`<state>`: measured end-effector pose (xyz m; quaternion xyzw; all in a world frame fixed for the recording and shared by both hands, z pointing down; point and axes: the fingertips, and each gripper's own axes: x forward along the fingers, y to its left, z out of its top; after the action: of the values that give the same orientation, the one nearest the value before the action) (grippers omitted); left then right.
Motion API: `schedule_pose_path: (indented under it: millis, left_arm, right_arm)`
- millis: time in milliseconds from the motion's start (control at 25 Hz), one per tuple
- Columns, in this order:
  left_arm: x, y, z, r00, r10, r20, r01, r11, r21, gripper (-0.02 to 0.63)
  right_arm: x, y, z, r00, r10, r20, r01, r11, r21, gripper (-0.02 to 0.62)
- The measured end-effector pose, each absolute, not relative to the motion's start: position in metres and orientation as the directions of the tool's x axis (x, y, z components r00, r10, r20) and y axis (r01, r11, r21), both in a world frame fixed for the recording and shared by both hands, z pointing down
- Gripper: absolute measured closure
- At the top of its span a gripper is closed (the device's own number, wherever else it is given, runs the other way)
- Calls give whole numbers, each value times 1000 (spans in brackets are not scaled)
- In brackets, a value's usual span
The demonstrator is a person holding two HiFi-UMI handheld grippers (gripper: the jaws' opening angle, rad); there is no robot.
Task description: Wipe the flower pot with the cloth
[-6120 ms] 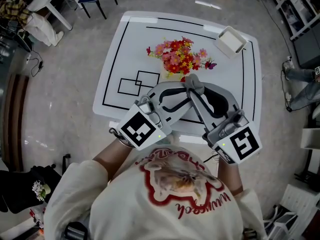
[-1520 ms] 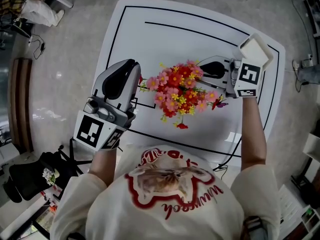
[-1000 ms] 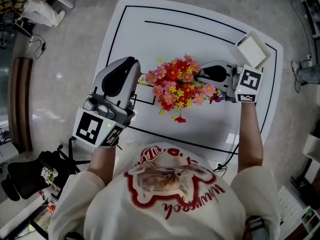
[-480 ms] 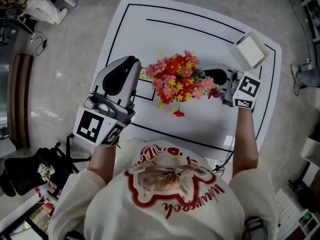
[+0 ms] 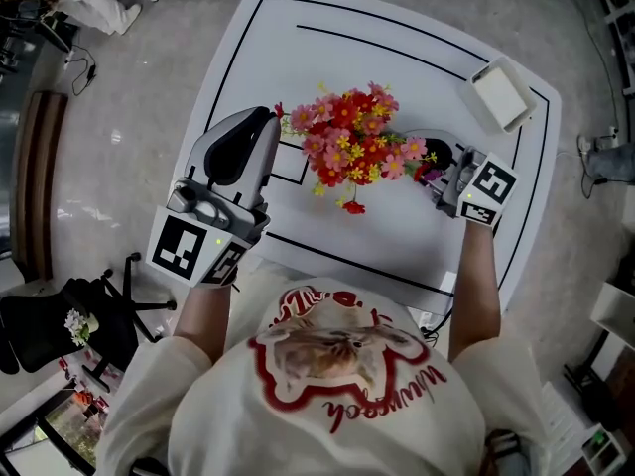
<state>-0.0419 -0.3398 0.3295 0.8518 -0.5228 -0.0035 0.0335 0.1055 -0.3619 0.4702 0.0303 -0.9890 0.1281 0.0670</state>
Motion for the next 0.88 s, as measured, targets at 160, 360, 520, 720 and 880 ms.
schedule_pose_path:
  millis: [160, 360, 520, 720, 880]
  left_arm:
    - [-42, -333, 330, 473, -881, 23, -880, -471, 63, 568]
    - [-48, -333, 322, 520, -854, 12, -853, -519, 60, 568]
    - [-60, -330, 315, 554, -832, -3, -830, -552, 81, 568]
    - [-77, -314, 323, 587, -810, 16, -808, -584, 76, 568]
    - [-85, -308, 324, 609, -793, 11, -791, -606, 86, 568]
  right_arm:
    - [107, -356, 472, -986, -91, 137, -124, 958, -257, 541]
    - [108, -350, 473, -972, -185, 146, -217, 944, -249, 541]
    - [109, -343, 475, -946, -280, 163, -313, 920, -237, 541]
    - [108, -336, 477, -905, -387, 176, -421, 874, -241, 541]
    - [107, -331, 478, -872, -453, 185, -486, 843, -229, 541]
